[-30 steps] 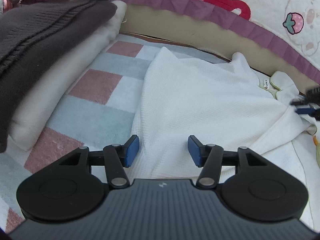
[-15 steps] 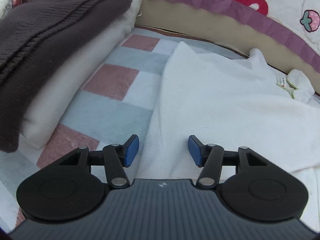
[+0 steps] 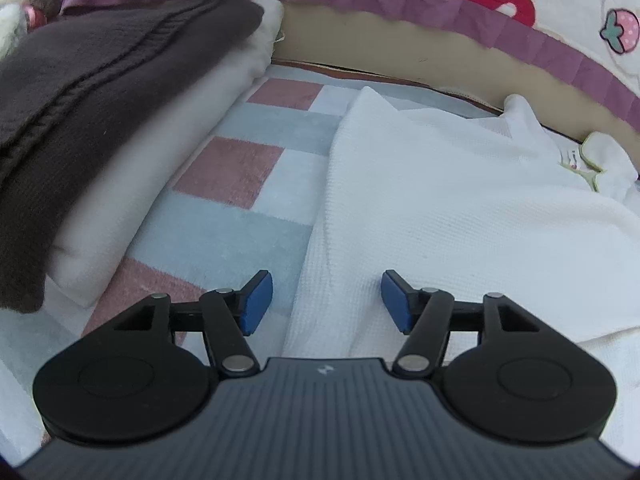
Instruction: Fold clothes
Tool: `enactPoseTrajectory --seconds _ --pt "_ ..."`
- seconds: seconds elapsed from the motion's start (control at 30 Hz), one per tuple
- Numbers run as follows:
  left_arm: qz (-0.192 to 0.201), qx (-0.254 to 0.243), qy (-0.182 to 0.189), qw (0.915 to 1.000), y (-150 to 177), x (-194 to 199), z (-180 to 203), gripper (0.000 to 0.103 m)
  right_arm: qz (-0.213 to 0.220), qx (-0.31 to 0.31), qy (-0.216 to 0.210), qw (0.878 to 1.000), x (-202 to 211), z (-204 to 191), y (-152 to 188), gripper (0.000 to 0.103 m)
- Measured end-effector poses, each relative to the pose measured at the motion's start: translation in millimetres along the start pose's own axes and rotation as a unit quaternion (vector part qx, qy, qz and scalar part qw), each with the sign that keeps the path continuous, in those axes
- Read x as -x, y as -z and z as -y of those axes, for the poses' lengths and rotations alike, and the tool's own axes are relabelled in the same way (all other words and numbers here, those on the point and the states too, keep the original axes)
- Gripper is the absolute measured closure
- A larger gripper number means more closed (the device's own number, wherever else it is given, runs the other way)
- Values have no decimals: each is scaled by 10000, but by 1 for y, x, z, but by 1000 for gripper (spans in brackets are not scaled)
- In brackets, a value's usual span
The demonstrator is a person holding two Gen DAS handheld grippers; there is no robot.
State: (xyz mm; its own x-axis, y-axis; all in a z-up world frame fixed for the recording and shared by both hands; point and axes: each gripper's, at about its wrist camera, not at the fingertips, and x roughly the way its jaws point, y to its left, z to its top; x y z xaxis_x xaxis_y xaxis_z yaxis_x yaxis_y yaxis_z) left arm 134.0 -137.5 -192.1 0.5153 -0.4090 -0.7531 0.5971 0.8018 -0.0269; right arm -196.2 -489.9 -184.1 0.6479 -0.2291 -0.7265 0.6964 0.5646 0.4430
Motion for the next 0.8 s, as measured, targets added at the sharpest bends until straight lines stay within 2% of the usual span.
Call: enactPoseTrajectory --seconds 0.07,0.17,0.27,0.33,0.43,0.47,0.5,0.53,0.6,0.7,0.77,0.8 --pt "157 -151 -91 9997 -1 2 4 43 238 386 84 9989 -12 -10 -8 30" --pt "583 -235 -169 9979 -17 5 5 43 460 950 120 9943 -19 -24 -11 90" --pt "864 -364 -28 9956 -43 -6 3 36 644 1383 -10 9883 -14 -33 -13 90" --pt "875 -467 73 9950 -62 -24 3 35 781 1521 -129 9852 -7 -36 -17 90" --pt "763 -778 209 9938 -79 -57 10 37 735 1609 -216 9840 -2 -36 -21 90" --pt "619 -957 233 9932 -82 -68 14 45 716 1665 -188 9833 0 -36 -20 90" --pt "595 -1184 261 9908 -83 -73 20 82 717 1746 -150 9819 1 -36 -19 90" --pt "634 -1436 290 9872 -84 -76 26 98 742 1851 -129 9798 2 -37 -18 90" --pt "779 -1703 80 9823 -85 -72 35 99 867 2009 -27 9758 5 -39 -18 90" --pt "1018 -1491 -151 9835 -89 -63 35 99 1024 2101 126 9722 9 -41 -24 91" --pt "1113 -1818 -393 9762 -81 -67 40 99 1051 2188 318 9696 5 -44 -30 94" --pt "1156 -2035 -537 9707 -76 -70 44 99 1030 2262 427 9677 0 -44 -34 99"
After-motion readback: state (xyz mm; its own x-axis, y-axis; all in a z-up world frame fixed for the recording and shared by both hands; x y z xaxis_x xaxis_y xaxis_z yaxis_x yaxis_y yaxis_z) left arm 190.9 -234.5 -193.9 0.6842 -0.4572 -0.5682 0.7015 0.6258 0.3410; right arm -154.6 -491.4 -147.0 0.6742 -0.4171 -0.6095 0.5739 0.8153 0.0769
